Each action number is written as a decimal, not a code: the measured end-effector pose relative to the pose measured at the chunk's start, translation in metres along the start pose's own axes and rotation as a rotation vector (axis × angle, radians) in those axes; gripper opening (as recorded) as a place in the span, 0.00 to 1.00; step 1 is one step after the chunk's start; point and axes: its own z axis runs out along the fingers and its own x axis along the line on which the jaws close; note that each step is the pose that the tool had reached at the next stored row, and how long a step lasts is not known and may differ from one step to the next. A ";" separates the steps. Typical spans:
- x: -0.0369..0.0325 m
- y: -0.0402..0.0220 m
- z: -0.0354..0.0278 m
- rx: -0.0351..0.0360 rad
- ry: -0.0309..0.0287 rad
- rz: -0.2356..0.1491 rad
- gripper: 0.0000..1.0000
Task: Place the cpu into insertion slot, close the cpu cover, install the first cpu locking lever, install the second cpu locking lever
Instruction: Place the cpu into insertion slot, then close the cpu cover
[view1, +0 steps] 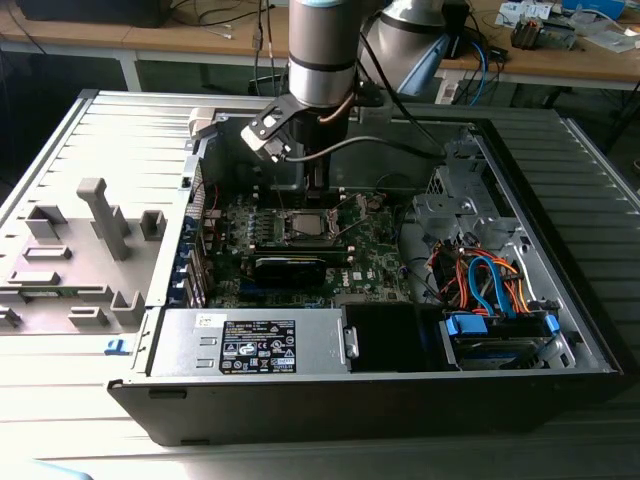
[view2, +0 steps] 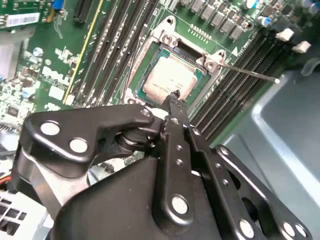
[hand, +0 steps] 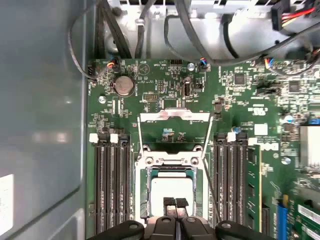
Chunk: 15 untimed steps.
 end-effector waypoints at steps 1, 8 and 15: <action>0.0000 0.0000 -0.0024 0.0000 0.0001 0.000 0.11; 0.0000 0.0000 -0.0030 0.0000 0.0007 0.000 0.11; -0.0013 0.0156 -0.0055 0.0040 0.0000 0.000 0.11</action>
